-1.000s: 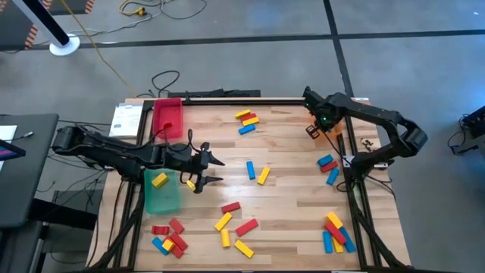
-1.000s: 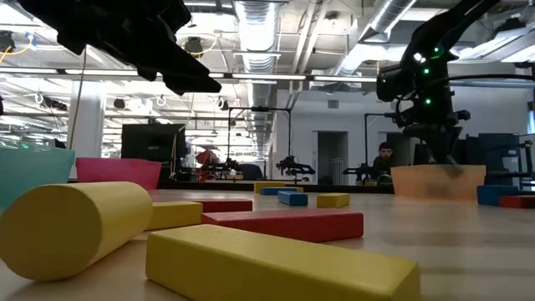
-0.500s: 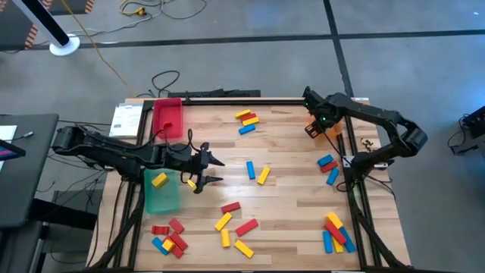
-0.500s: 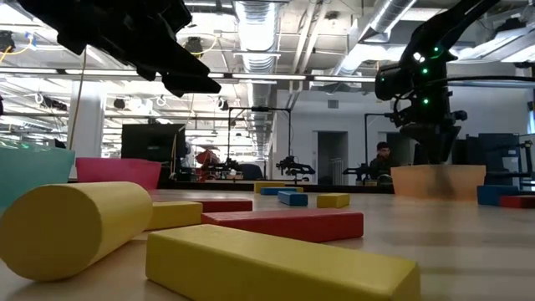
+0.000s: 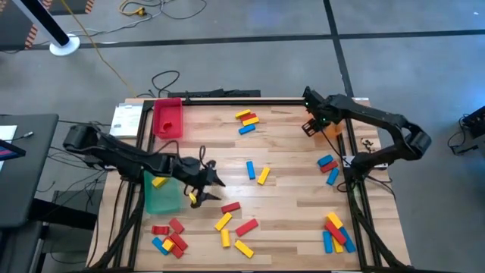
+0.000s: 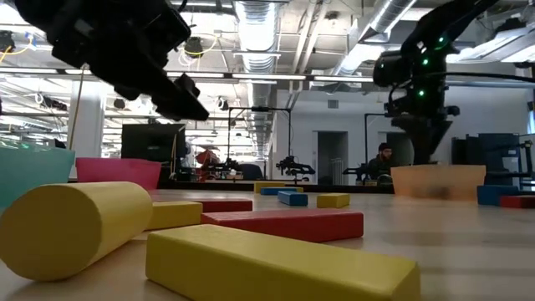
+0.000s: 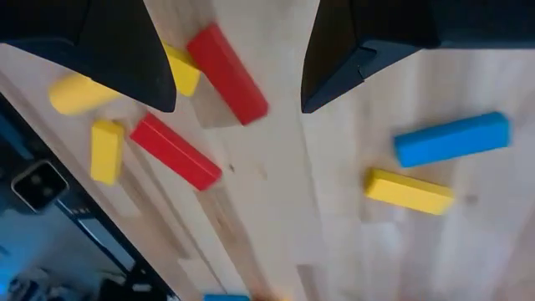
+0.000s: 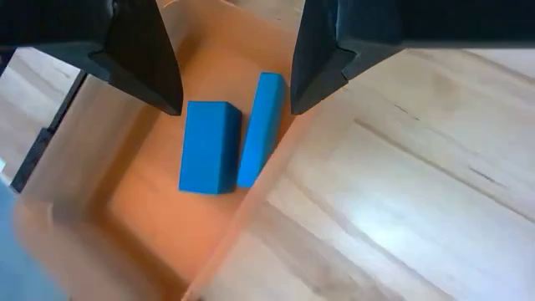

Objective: Sort blocks
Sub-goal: Put the yellow block into the green bin

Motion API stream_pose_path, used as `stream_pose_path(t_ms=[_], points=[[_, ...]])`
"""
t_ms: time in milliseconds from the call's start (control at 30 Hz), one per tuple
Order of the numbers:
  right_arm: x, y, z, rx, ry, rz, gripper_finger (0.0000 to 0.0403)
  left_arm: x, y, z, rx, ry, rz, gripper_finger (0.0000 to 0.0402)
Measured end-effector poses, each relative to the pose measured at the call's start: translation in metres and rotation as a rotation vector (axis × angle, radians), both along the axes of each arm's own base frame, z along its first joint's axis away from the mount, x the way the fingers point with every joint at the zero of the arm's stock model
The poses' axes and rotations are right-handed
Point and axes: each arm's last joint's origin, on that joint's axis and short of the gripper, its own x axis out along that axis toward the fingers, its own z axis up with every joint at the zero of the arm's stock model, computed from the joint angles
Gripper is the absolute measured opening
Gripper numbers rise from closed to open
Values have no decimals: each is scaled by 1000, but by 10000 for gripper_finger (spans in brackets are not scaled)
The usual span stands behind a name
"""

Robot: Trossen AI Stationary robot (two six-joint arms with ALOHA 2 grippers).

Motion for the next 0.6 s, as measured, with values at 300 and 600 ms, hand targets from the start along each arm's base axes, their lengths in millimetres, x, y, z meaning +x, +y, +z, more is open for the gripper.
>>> stream_pose_path(t_ms=[300, 600], points=[[5, 33, 28, -92, -117, 124, 235, 8, -32, -24, -60, 38, -172, 251], [15, 65, 41, -124, -211, 247, 223, 22, -78, -37, -11, 157, -319, 251]])
